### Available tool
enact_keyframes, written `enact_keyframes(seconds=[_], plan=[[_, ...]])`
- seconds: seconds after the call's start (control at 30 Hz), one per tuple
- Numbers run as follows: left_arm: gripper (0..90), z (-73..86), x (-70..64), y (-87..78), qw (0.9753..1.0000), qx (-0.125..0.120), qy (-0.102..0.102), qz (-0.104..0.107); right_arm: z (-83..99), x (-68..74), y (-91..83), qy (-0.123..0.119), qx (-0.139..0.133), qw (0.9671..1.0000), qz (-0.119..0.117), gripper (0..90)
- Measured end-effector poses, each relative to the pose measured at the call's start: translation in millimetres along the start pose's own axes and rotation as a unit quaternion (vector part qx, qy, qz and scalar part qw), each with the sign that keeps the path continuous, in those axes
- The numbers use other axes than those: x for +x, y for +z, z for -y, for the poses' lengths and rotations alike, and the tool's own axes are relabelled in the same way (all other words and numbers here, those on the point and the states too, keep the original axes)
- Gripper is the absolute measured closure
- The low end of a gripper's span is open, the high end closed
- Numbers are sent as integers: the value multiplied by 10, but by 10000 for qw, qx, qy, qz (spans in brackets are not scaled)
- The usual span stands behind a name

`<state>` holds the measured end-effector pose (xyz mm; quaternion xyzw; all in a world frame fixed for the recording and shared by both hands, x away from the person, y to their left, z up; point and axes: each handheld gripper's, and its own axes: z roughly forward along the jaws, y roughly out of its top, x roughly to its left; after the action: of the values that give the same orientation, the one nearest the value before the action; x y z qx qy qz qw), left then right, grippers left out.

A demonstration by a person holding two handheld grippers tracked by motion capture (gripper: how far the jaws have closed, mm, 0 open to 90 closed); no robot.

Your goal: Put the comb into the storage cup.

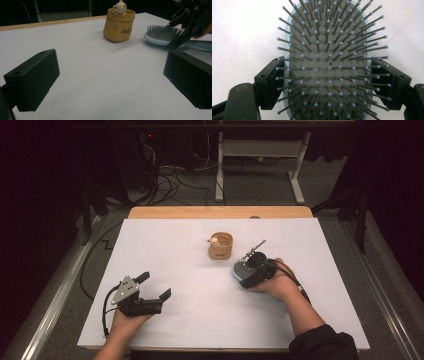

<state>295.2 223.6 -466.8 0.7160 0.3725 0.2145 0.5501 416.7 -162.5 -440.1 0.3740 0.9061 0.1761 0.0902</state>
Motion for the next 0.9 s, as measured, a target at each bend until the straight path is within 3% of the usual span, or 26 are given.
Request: enact_keyframes(seconds=[0.33, 0.6, 0.8, 0.83, 0.9], plan=[[9, -2, 3, -4, 10000, -25, -41, -9, 99, -29, -301, 96, -531, 9984, 165, 208], [9, -2, 8, -5, 10000, -4, -35, -1, 188, -26, -375, 164, -896, 9955, 275, 208], [10, -3, 14, -3, 9999, -17, -101, -15, 233, 8, -424, 132, -1344, 9900, 401, 208], [10, -2, 17, -4, 9999, -10, -101, -16, 247, 20, -450, 112, -1569, 9867, 414, 207], [10, -1, 18, -3, 9999, -4, -122, -10, 263, 38, -477, 142, -1762, 9833, 444, 208]])
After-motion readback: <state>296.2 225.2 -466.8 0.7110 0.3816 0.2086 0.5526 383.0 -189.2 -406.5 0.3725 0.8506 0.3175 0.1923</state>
